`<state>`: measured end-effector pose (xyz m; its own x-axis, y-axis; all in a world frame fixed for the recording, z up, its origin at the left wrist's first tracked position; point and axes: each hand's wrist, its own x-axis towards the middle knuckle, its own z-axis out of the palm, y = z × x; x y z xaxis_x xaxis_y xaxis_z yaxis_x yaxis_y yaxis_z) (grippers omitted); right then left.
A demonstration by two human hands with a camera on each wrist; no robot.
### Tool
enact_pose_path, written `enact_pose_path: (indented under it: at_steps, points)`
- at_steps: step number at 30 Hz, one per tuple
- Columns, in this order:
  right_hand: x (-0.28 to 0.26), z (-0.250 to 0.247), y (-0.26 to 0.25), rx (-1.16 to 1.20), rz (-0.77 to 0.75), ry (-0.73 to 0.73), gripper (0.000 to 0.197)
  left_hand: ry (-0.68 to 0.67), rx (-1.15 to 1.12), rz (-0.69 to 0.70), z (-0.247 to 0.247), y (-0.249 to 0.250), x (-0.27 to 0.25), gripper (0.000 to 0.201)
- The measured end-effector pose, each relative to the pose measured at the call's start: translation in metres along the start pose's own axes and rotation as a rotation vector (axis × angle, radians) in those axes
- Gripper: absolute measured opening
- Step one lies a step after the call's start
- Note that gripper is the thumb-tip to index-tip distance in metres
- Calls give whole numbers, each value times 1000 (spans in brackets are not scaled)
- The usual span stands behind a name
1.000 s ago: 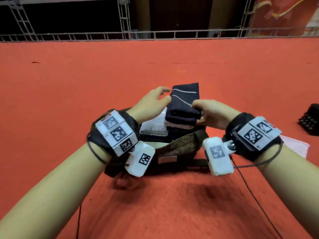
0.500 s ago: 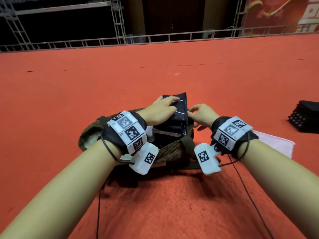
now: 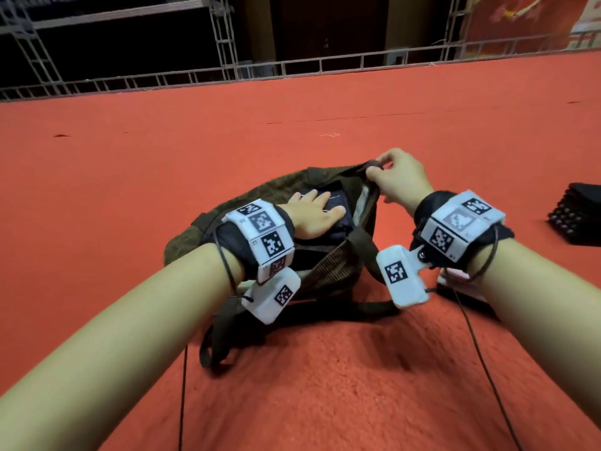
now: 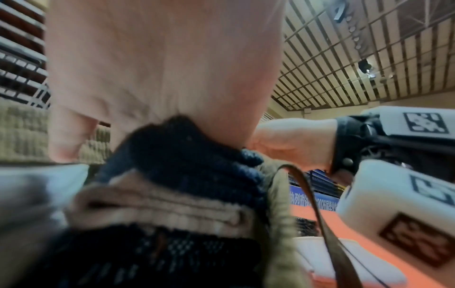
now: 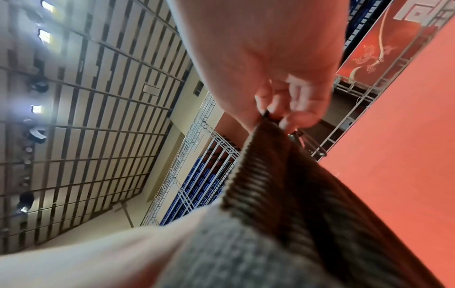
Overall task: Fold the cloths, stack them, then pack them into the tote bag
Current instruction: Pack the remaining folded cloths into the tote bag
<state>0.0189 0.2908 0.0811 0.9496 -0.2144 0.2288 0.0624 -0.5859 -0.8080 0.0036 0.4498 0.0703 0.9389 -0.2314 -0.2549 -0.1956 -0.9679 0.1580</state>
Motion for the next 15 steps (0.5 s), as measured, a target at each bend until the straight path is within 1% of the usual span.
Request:
enact_pose_path:
  at_steps: [2,3,4,6,7,9,10,11,12,13,15]
  points:
    - [-10,1,9,10,160,-135,49,64,14,-11,4,12,-2,63]
    - [-17,0,11,-1,239,-220,57,104,18,-10,5,18,-5,62]
    - [-24,-1,14,-28,286,-301,58,134,19,-5,7,21,-7,61]
    - [-35,-1,20,-82,267,-407,43,147,13,9,5,23,-11,58]
    - [-40,0,22,-83,235,-419,34,128,-5,14,2,22,-14,56]
    - [-47,2,22,-106,168,-375,20,60,-47,20,-4,17,-18,52]
    - [-48,0,21,-125,142,-344,18,30,-55,28,-6,14,-20,51]
    - [-49,-3,17,-102,125,-317,19,13,-48,36,-8,11,-23,51]
    - [-49,-8,12,-30,121,-298,21,8,-40,42,-8,9,-24,52]
    - [-49,-13,6,57,120,-281,21,18,-38,47,-7,7,-26,53]
    - [-50,-22,-5,139,99,-239,20,50,-53,60,-3,6,-27,53]
